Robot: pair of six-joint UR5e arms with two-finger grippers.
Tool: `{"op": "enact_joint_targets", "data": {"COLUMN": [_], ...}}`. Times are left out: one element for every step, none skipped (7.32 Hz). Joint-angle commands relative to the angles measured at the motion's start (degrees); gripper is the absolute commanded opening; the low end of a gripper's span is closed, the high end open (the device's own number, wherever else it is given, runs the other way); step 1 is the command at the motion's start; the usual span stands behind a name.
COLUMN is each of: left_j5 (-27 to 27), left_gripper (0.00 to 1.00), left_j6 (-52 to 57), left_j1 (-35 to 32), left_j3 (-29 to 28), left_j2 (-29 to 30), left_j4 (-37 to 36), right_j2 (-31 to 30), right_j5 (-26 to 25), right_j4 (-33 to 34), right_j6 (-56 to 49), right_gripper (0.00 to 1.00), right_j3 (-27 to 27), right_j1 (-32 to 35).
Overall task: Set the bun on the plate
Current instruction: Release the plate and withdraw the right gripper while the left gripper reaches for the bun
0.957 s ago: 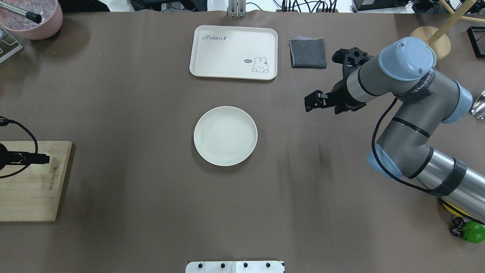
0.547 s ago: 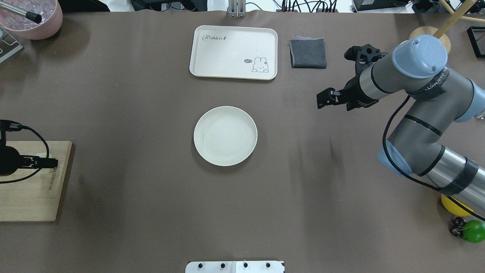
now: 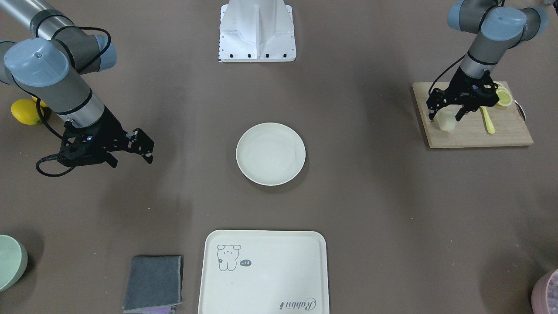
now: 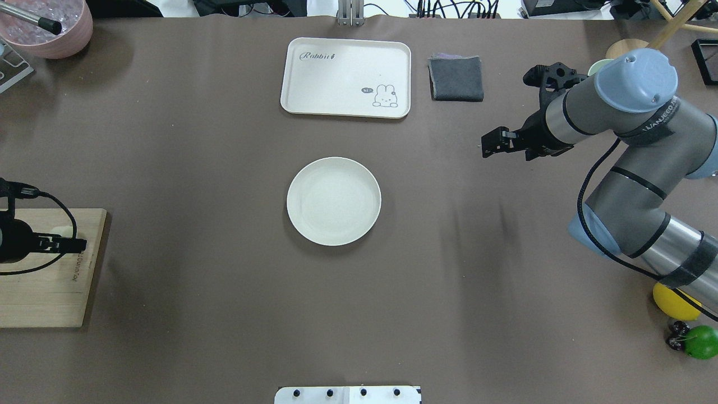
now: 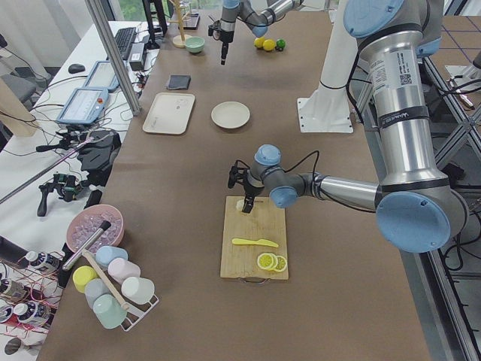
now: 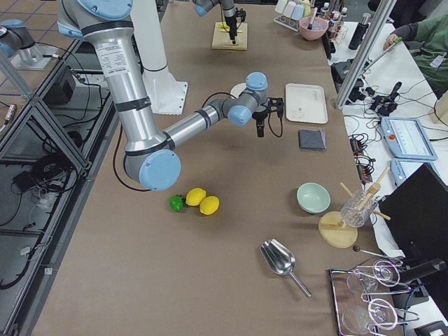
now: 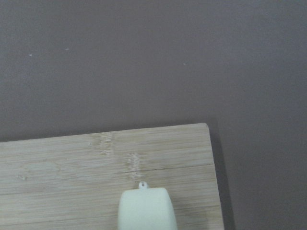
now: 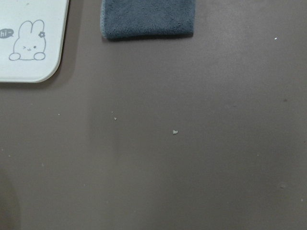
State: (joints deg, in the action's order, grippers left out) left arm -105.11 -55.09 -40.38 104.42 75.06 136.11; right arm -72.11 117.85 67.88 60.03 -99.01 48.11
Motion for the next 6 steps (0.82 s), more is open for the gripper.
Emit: {"op": "enact_joint_targets", "data": {"left_j5": [0.00, 0.00, -0.09, -0.27, -0.35, -1.23], "left_gripper": [0.54, 0.41, 0.29, 0.18, 0.15, 0.15], "left_j6": [0.94, 0.94, 0.94, 0.94, 1.03, 1.21], "left_j1": [-0.31, -0.31, -0.31, -0.40, -0.40, -0.83], "left_j3": [0.00, 0.34, 0.09, 0.08, 0.17, 0.78], "left_j2": [-0.18, 0.00, 0.17, 0.18, 0.18, -0.08], "left_j4": [0.03, 0.03, 0.03, 0.03, 0.03, 0.03], "right_j2": [-0.93, -1.19, -1.72, -2.24, -2.25, -2.77], "right_j5": [-0.08, -0.08, -0.08, -0.08, -0.43, 0.27], "right_j4": [-0.03, -0.03, 0.15, 0.15, 0.15, 0.15], "right_j6": [-0.09, -0.09, -0.09, -0.09, 0.17, -0.09], "right_gripper": [1.00, 1.00, 1.00, 1.00, 1.00, 1.00], "right_j3": [0.04, 0.13, 0.13, 0.22, 0.30, 0.04], "right_j1": [0.58, 1.19, 1.64, 2.08, 2.43, 4.26]}}
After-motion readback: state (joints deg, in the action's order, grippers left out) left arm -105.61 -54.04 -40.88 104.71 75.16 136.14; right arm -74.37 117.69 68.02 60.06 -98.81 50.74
